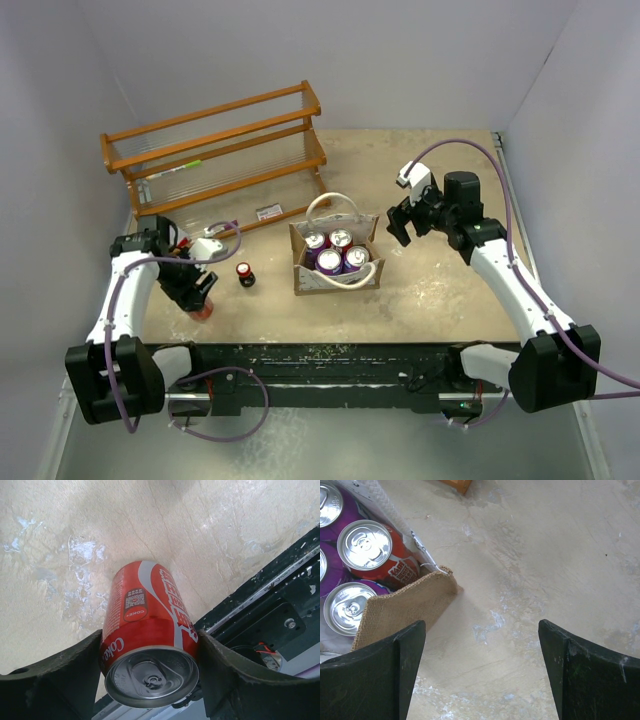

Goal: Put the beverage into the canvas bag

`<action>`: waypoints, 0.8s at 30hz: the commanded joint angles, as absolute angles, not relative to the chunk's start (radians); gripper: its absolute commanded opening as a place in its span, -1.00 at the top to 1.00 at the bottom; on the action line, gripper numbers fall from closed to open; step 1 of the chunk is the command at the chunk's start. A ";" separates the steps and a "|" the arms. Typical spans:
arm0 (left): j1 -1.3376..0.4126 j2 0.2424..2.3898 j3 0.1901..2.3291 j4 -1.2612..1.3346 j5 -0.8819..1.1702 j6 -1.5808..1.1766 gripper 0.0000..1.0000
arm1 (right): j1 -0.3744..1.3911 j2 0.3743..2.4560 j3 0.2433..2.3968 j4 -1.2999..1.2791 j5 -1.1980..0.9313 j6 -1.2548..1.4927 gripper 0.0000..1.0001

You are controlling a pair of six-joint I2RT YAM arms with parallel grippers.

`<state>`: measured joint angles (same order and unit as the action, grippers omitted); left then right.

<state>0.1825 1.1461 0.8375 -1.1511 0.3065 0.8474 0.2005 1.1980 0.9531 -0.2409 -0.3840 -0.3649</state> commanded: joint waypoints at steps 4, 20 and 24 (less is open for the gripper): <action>0.189 1.075 0.943 -1.183 0.411 0.838 0.03 | 0.195 1.193 0.981 -0.228 -0.396 -0.357 -0.90; 0.186 1.074 1.310 -1.261 0.703 0.822 0.68 | 0.195 1.186 0.989 -0.235 -0.416 -0.354 -0.90; 0.180 1.093 1.396 -1.241 0.791 0.792 0.76 | 0.195 1.196 0.994 -0.238 -0.424 -0.350 -0.90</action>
<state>0.1825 1.0920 1.2861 -1.2785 0.6128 0.8265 0.2005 1.1980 0.9531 -0.2417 -0.3897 -0.3641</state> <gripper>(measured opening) 0.711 0.947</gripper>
